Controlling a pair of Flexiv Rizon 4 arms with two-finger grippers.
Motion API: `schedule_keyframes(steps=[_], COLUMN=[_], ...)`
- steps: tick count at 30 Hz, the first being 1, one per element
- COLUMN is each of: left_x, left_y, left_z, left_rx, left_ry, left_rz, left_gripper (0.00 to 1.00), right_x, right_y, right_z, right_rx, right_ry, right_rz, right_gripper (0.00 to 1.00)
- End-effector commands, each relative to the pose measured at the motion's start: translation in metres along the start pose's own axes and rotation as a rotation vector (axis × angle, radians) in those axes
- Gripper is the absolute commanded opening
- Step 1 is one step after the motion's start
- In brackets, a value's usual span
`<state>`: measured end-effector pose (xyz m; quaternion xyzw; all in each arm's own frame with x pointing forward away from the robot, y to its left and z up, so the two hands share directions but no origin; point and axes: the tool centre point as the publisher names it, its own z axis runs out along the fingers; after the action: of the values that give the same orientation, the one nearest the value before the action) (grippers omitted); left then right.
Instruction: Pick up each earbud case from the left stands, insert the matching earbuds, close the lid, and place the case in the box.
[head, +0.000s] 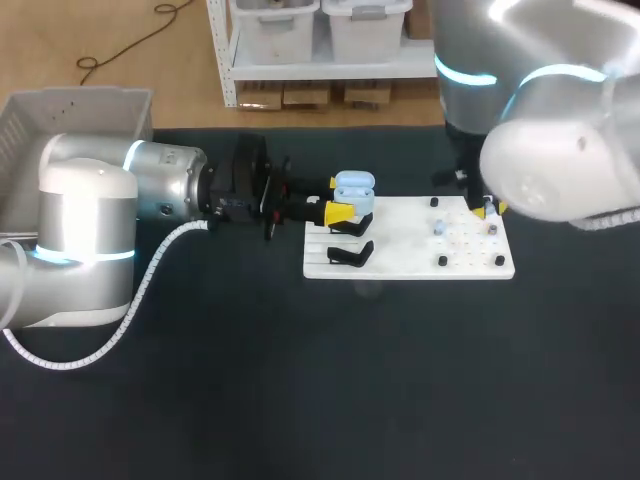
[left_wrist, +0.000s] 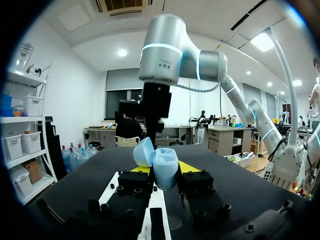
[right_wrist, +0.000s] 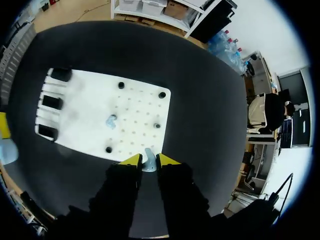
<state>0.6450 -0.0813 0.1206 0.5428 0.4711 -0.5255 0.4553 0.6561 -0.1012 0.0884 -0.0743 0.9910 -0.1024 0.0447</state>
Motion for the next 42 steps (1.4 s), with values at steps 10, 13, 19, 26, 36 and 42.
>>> schedule_keyframes(steps=[10,13,19,26,36,42], left_x=[0.000,0.000,0.000,0.000,0.000,0.000], left_y=[-0.001,-0.001,-0.001,-0.001,-0.001,-0.001], left_z=[0.000,0.000,0.000,0.000,0.000,0.000], left_rx=[-0.005,-0.005,-0.005,-0.005,-0.005,-0.005], left_ry=[0.000,0.000,0.000,0.000,0.000,0.000], left_rz=[0.002,0.002,0.002,0.002,0.002,0.002], left_gripper=[0.00,0.00,0.00,0.00,0.00,0.00], right_x=[0.035,0.034,0.034,0.035,0.013,0.004], right_y=[0.056,0.070,0.074,0.083,0.121,0.126], right_z=[-0.089,-0.094,-0.095,-0.095,-0.105,-0.113], right_rx=[-0.059,-0.098,-0.109,-0.105,-0.120,-0.227], right_ry=[0.038,0.031,0.021,0.044,0.155,0.197], right_rz=[-0.069,-0.079,-0.081,-0.086,0.129,0.259], right_gripper=[0.00,0.00,0.00,0.00,0.00,0.00])
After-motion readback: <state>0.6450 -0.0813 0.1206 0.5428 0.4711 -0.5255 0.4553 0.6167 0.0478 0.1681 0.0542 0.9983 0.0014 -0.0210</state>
